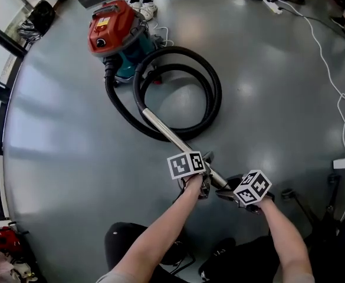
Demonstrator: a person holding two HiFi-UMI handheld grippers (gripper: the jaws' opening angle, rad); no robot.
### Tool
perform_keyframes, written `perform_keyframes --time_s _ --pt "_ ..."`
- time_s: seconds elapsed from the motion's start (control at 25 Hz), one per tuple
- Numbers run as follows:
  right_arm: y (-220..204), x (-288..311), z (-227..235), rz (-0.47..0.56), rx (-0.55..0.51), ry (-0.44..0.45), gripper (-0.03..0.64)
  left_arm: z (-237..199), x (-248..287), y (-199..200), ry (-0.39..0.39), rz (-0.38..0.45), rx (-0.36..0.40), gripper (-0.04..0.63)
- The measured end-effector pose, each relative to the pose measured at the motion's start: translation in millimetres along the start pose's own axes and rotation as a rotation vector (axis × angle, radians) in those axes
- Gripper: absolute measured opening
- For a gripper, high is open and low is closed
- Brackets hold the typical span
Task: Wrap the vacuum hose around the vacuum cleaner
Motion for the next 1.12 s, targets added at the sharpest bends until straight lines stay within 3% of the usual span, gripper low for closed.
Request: perform_keyframes --time_s 0.16,0.44,0.6,0.92,1.12 --pt "-8.6 11.7 25.7 -0.02 -0.022 0.026 0.192 -15.4 22.5 -3.2 0.081 0.019 0.027 0.302" --pt "-18.6 26.5 54.1 -0.082 -0.089 0.038 0.193 -38.8 42.6 -12.8 0.108 0.026 -0.019 0.316" --pt "-24.4 29.5 66.2 -0.097 -0.103 0.028 0.195 -42.0 55.5 -16.0 0.13 -0.023 -0.024 0.318" --pt "-27.6 33.4 87.3 -0.112 -0.123 -0.007 0.196 -51.0 60.6 -9.3 0.165 -0.027 0.069 0.368" --pt "-28.8 32.3 99.2 -0.108 -0.13 -0.05 0.196 -59.9 36.5 12.8 0.214 0.001 0.223 0.373"
Point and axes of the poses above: the fingertips, and each gripper's own axes: x forward along the fingers, z to its right, y out of its top, the point moved 4 cm from there along -x, backward along the fingers, and after that the axes turned 3 degrees about z, right-handed, at the moved point
